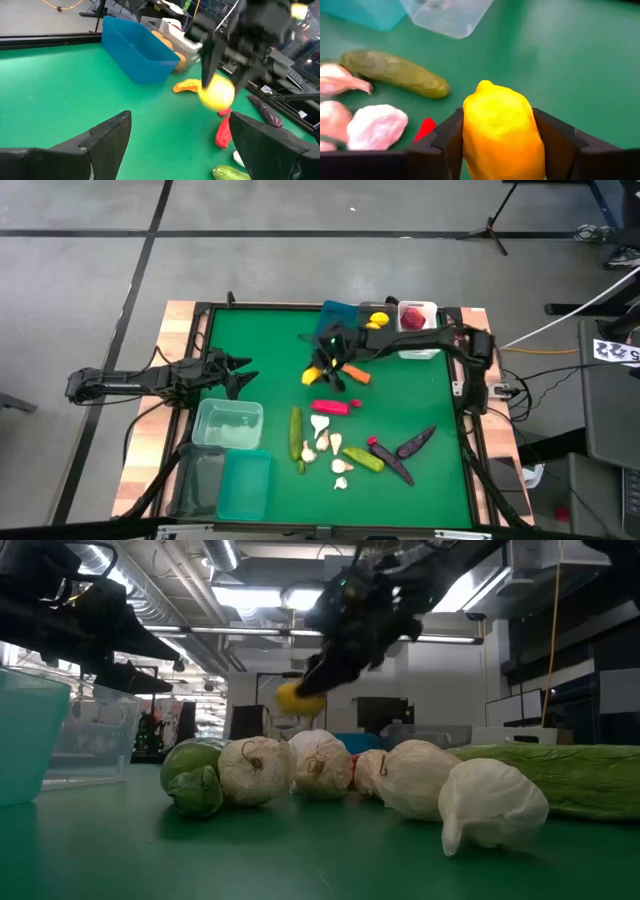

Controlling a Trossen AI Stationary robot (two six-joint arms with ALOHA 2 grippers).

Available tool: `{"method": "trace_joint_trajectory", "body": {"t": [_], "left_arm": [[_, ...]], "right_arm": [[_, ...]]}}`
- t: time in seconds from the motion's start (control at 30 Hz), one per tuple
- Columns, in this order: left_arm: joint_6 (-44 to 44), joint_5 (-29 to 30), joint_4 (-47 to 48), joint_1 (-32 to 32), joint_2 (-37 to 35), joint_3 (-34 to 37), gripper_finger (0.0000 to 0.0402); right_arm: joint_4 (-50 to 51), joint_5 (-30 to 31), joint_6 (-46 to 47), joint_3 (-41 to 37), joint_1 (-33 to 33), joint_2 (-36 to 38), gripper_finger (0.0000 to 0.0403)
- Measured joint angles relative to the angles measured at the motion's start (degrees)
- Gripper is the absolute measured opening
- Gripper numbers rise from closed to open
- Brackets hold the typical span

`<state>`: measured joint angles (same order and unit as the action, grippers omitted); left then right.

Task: Sort produce into baskets
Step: Put the yellow lemon into the black bin

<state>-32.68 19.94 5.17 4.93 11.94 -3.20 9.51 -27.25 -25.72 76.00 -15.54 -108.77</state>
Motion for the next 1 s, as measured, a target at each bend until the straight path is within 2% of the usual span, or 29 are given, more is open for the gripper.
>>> {"method": "trace_joint_trajectory", "body": {"t": [0.17, 0.37, 0.63, 0.77, 1.0], "left_arm": [[0.0, 0.0, 0.0, 0.0, 0.0, 0.0, 0.0329], [0.0, 0.0, 0.0, 0.0, 0.0, 0.0, 0.0329], [0.0, 0.1, 0.0, 0.0, 0.1, 0.0, 0.0329], [0.0, 0.2, 0.0, 0.0, 0.1, 0.0, 0.0329], [0.0, 2.3, -0.1, 0.0, 0.1, 0.0, 0.0329]], "right_arm": [[8.6, -0.8, -1.2, 0.1, -5.9, 8.4, 0.0198], [20.7, -0.6, -1.9, 0.1, -15.9, 17.6, 0.0205], [32.5, 2.7, -2.8, -2.3, -28.0, 23.9, 0.0206], [31.9, 4.4, -1.5, -8.7, -31.1, 24.1, 0.0206], [20.5, 7.2, -0.4, -18.2, -31.3, 24.1, 0.0206]]}}
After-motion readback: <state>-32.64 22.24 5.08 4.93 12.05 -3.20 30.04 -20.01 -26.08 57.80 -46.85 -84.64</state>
